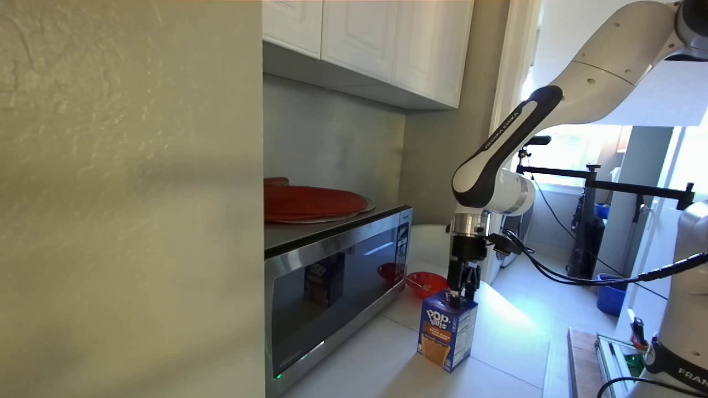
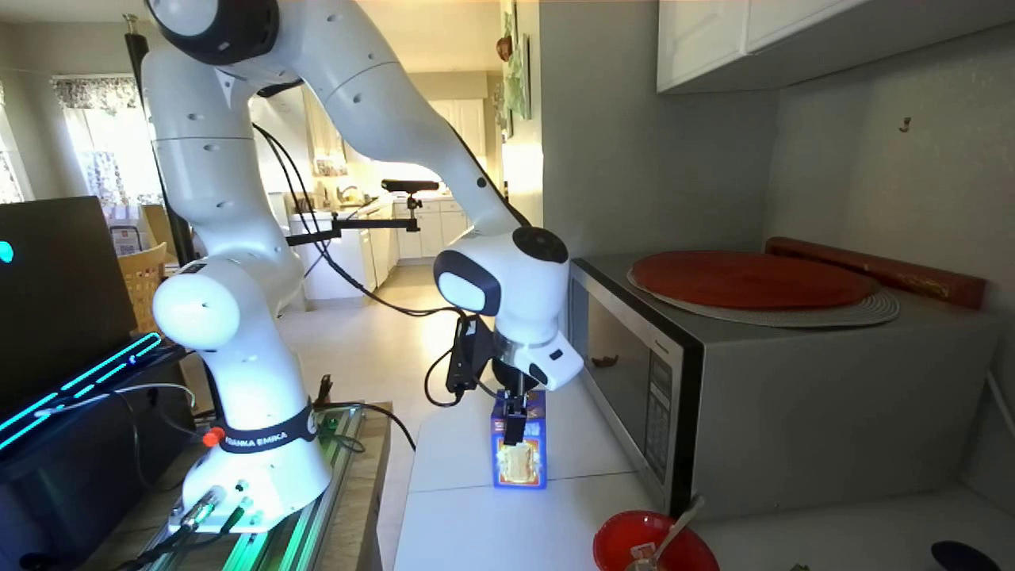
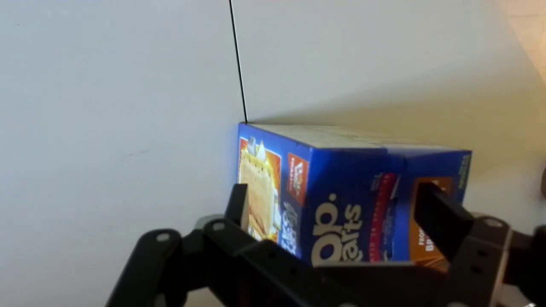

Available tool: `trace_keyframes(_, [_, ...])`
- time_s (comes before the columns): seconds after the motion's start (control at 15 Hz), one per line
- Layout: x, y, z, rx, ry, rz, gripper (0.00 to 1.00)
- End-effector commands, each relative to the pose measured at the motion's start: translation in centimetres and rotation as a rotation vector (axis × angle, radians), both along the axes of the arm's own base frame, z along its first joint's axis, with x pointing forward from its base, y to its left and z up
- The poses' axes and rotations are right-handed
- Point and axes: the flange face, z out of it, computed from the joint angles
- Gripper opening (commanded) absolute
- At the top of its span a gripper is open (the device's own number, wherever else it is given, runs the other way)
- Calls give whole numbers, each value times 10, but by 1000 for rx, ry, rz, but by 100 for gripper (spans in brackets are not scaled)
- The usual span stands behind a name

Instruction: Open the cover of the blue box

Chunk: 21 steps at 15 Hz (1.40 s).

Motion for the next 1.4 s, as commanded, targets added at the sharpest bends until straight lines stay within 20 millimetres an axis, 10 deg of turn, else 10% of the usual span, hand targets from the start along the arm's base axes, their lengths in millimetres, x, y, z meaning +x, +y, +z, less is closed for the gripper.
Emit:
trace_keyframes(0.0, [5, -3, -17, 10, 32, -43, 100])
trace_keyframes(0.87, [13, -11, -13, 20, 23, -80, 15])
trace_keyframes(0.93, [13, -11, -11, 20, 27, -72, 58])
trace_keyframes(1.07, [12, -11, -8, 8, 15, -62, 55])
trace_keyframes(1.33, [10, -12, 3, 17, 0, -43, 81])
